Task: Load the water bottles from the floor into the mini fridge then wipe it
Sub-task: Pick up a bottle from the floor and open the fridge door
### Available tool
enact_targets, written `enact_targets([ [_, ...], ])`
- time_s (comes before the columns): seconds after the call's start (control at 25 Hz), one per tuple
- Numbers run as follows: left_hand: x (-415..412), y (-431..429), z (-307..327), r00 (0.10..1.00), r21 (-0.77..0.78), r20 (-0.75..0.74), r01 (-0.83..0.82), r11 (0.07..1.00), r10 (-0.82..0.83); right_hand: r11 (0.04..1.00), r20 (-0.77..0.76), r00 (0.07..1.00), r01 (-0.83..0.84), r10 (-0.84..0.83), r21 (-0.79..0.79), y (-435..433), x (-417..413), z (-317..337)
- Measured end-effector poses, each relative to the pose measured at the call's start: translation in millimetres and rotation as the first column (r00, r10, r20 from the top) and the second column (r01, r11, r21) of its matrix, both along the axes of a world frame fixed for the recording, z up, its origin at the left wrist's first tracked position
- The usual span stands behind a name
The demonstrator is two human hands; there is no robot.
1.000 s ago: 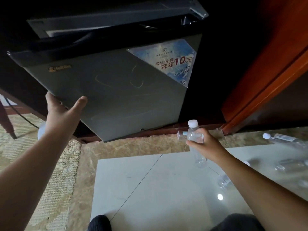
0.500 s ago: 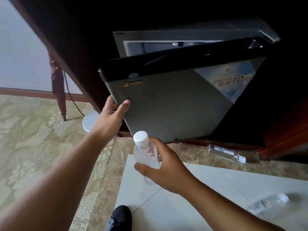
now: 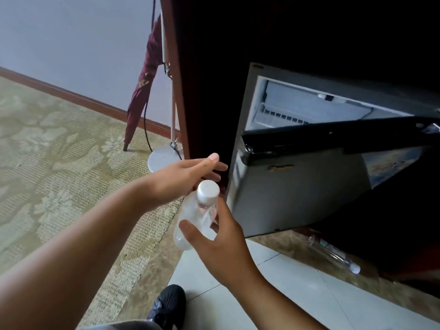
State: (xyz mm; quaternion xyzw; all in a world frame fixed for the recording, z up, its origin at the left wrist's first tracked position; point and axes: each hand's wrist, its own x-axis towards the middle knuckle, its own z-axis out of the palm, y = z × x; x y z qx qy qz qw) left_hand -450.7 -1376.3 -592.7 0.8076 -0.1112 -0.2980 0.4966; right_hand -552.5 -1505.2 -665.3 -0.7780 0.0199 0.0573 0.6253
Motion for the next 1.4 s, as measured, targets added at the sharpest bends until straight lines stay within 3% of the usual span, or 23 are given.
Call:
enact_targets([
  [0.12,-6,25,-3,0.983,-0.173,-0.176,0.028,0.985,-0.059,0.999,-0.006,0.999,0.036,-0.036,0.02,7,5,7],
  [0.24,-9,44,-9,0.976,-0.238,-0.162,0.108,0.965,-0.148,0.991,-0.024,0.993,0.114,-0.112,0.076,12,15,13],
  [0.32,-10,44,-13,0.971,-0.138,-0.1,0.201,0.97,-0.216,0.976,-0.028,0.98,0.2,-0.198,0.091,13,22,14],
  [0.44,-6,26,-22,0.946,0.074,0.107,0.299,0.951,-0.306,0.964,-0.038,0.969,0.247,-0.244,0.099,12,27,12],
  [0.56,6,13,-25,0.906,0.137,0.222,0.338,0.931,-0.361,0.97,-0.03,0.972,0.234,-0.232,0.071,10,17,13],
  [0.72,22,3,-39,0.971,0.101,0.179,0.142,0.985,-0.158,0.943,-0.094,0.94,0.332,-0.328,0.028,19,-2,12],
  [1.04,52,-63,-75,0.986,0.047,0.168,-0.026,0.999,0.018,0.886,-0.055,0.888,0.46,-0.457,0.058,36,-19,10],
  [1.4,59,-73,-113,0.99,0.133,0.124,-0.085,0.987,0.069,0.81,-0.149,0.818,0.573,-0.556,0.124,32,-55,9],
])
